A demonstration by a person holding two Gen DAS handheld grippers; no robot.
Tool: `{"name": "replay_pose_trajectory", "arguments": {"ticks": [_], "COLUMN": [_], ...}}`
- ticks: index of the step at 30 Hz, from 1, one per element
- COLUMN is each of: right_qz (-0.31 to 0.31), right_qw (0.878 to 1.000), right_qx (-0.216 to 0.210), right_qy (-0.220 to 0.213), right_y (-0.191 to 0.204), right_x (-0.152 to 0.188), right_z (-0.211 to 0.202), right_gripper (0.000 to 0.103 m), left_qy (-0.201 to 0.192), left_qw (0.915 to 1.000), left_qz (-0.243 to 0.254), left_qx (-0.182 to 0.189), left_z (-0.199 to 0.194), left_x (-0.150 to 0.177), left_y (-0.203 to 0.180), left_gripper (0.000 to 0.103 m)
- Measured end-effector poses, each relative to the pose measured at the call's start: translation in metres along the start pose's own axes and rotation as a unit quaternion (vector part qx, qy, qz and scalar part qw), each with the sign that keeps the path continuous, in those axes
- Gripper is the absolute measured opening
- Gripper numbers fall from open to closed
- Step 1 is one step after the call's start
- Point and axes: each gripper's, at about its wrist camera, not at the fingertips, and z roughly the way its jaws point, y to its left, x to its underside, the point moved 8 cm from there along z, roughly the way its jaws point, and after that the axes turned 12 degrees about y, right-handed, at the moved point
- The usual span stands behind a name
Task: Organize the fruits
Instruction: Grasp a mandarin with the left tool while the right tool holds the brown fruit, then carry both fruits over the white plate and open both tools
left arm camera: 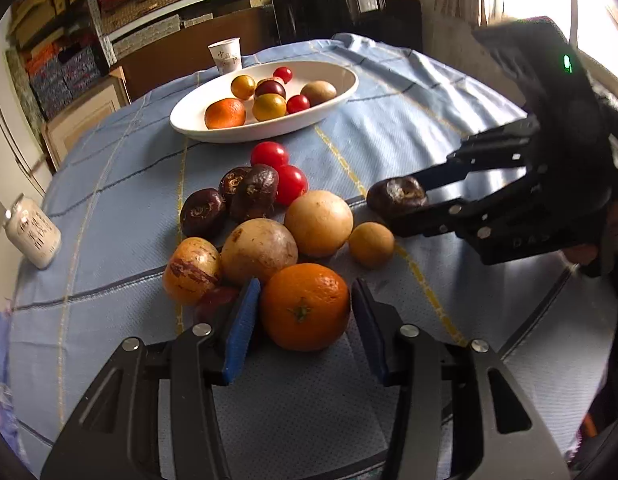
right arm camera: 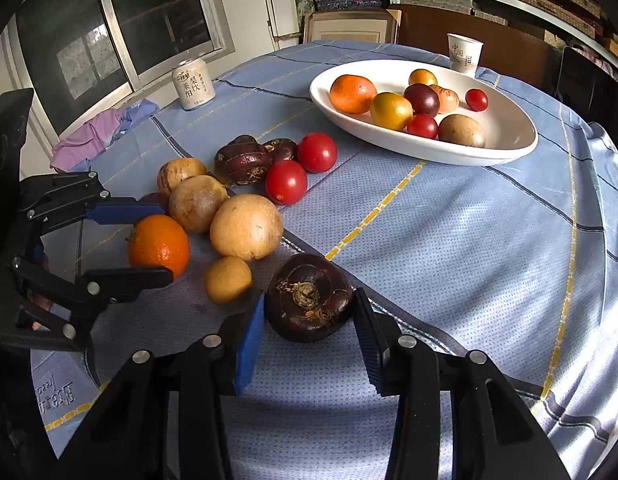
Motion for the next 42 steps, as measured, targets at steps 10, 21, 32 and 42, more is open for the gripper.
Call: {"name": "replay_pose_trajectory", "arguments": {"ticks": [10,21,32,42], "right_qz": [0.0,0.057,0.148,0.146], "right_qw": [1.0,0.995,0.971,0.966], "right_qx": [0.001,-0.075,-0.009,0.028], "right_qy": [0.0,-0.04,-0.186,-0.212], "right_y": [-0.001,-0.014,-0.07,-0.076], "right_x": [0.0,-0.008,-0.087,-0.111], "right_z": [0.0,-0.014,-0.044,-0.04], "right_gripper": [0.044,0.044,0.044,0.057], "left_qy": [-0.005,-0.086,-0.056,-0.072], "left_qw": [0.9997,0.991,0.9879,0.9863], "left_qz": [-0.005,-0.058,-0.119,-0.144], "left_qx": [0.024,0.085,0.083,0.035], "left_z": [-0.008,-0.045,0.019,0.03], "left_x": [0.003,-0.041,-0.183,-0.209], "left_y": [-0.001,0.051,0.128,0.147], "left_gripper": [0.045,0.045,0.045,0.093]}}
